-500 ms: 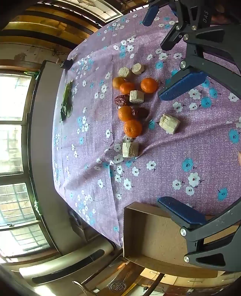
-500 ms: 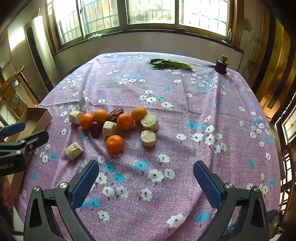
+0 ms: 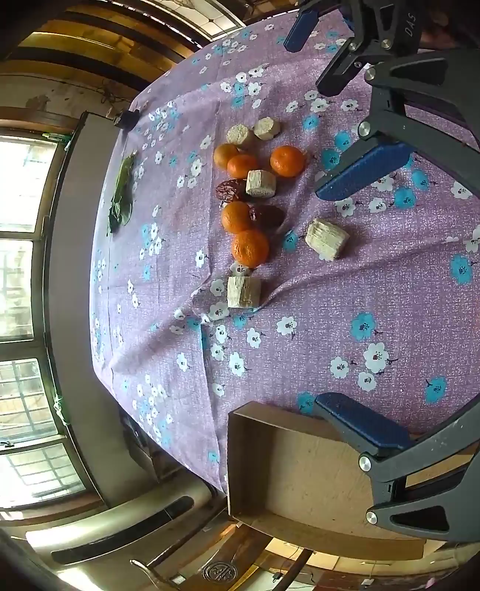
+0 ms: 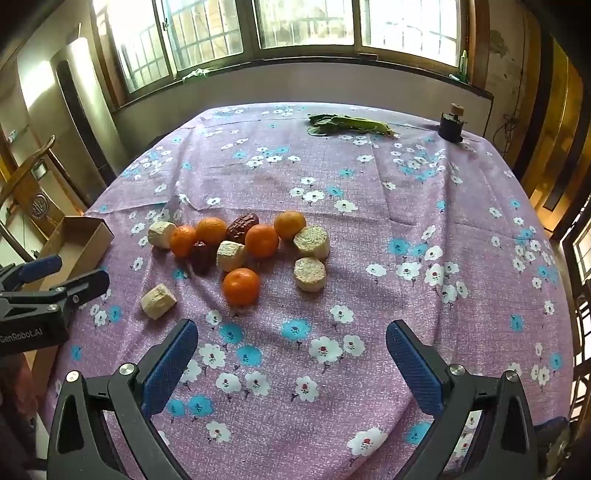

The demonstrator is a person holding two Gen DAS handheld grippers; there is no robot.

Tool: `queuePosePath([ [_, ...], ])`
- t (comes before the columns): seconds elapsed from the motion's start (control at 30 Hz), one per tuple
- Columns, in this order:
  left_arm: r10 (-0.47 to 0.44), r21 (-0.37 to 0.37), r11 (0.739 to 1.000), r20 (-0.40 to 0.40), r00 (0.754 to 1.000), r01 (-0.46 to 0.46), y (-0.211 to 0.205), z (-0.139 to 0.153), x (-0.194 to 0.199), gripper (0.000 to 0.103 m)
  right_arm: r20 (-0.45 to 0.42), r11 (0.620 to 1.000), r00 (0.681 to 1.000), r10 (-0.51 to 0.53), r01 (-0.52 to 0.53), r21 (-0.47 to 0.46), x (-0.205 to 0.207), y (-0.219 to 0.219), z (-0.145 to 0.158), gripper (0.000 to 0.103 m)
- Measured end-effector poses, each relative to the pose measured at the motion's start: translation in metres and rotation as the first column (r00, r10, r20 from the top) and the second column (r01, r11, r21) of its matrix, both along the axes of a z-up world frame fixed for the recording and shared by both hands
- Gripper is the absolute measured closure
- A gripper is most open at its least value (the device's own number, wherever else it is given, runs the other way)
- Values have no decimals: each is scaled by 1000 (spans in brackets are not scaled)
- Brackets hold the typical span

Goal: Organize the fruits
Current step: 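Move both tools toward the row of fruit on the tablecloth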

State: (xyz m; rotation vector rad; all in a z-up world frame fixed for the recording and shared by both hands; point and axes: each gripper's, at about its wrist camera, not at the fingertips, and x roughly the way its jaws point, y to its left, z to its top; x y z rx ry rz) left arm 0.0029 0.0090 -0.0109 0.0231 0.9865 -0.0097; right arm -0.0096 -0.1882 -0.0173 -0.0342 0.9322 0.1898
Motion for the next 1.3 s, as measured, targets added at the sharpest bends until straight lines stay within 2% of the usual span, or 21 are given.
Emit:
queuePosePath([
  [0.27, -6, -21, 1000, -16, 1000, 6, 5, -4, 3, 0, -13, 999, 999, 45, -45, 1, 4, 4, -4, 0],
  [0.47, -72, -81, 994, -46, 996, 68, 1, -12, 4, 0, -43, 998, 997, 66, -66, 8, 8, 4, -11, 4],
  [0.6, -121, -82, 990, -60, 991, 116, -11, -18, 5, 0, -66, 997, 995, 81, -80, 17, 10, 2, -15, 13],
  [0.77, -157, -61, 986, -82, 984, 152, -21, -26, 12, 0, -77, 996, 994, 82, -80, 28, 12, -2, -15, 18],
  [1.1, -209, -49, 978, -128, 970, 204, -27, -41, 22, 0, -97, 996, 991, 87, -85, 31, 14, -4, -19, 27],
  [1.3, -260, -46, 965, -127, 957, 256, -30, -42, 25, 1, -102, 996, 991, 85, -83, 29, 14, -5, -20, 28],
])
